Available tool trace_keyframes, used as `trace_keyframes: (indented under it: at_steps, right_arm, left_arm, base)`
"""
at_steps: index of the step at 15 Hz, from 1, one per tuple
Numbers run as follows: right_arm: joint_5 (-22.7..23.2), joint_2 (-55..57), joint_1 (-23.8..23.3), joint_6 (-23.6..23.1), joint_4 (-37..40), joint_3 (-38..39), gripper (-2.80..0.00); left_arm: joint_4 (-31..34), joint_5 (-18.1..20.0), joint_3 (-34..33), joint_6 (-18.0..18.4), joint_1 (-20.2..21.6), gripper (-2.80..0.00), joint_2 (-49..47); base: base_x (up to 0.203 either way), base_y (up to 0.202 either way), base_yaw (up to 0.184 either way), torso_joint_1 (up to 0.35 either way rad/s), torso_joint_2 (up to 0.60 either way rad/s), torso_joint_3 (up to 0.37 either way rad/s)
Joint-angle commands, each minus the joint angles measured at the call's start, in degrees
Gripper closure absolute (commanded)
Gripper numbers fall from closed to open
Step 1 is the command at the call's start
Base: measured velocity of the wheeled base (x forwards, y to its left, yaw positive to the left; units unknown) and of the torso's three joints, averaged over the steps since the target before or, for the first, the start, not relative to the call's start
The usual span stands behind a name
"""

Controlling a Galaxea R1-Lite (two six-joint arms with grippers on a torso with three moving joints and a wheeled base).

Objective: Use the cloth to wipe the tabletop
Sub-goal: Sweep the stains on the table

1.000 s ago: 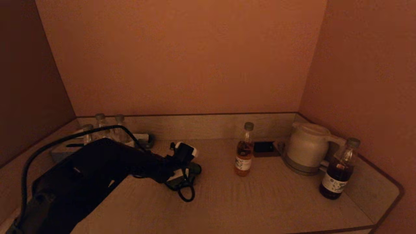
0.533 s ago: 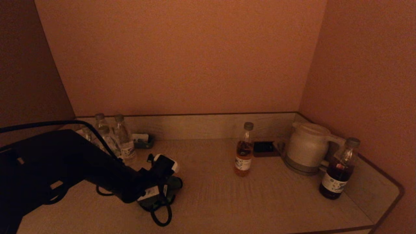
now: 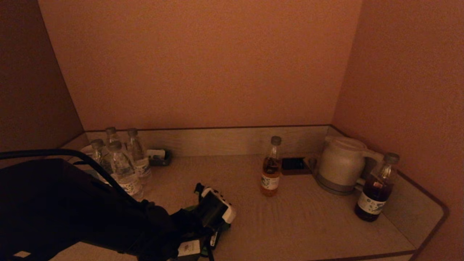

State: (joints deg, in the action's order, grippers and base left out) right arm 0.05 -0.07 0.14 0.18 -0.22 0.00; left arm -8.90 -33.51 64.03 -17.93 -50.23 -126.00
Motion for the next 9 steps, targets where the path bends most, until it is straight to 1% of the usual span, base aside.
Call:
trace_keyframes:
  at_steps: [1, 3, 4, 6, 9]
  right_arm:
    - [0.04, 0.07, 0.04, -0.01, -0.04, 0.00, 0.00]
    - [0.04, 0.07, 0.04, -0.01, -0.04, 0.00, 0.00]
    - [0.04, 0.07, 0.04, -0.01, -0.04, 0.00, 0.00]
    - [0.04, 0.07, 0.04, -0.01, -0.04, 0.00, 0.00]
    - [0.04, 0.07, 0.04, -0.09, -0.04, 0.00, 0.00]
  left_arm:
    - [-0.13, -0.11, 6.99, 0.94, -1.35, 0.00, -5.37]
    - [0.01, -0.12, 12.76, 2.49, -1.49, 0.00, -9.09]
    - [0.26, -0.14, 14.33, 3.33, -1.42, 0.00, -9.58]
    - [0.43, -0.27, 13.99, 3.55, -0.72, 0.00, -8.72]
    - [0.61, -0.59, 10.93, 3.56, 3.71, 0.00, -3.41]
  base:
    - [0.000, 0.000, 0.000, 0.000, 0.00, 0.000]
    - [0.000, 0.000, 0.000, 0.000, 0.00, 0.000]
    - [0.000, 0.000, 0.000, 0.000, 0.00, 0.000]
    - [0.000, 0.000, 0.000, 0.000, 0.00, 0.000]
    - [0.000, 0.000, 0.000, 0.000, 0.00, 0.000]
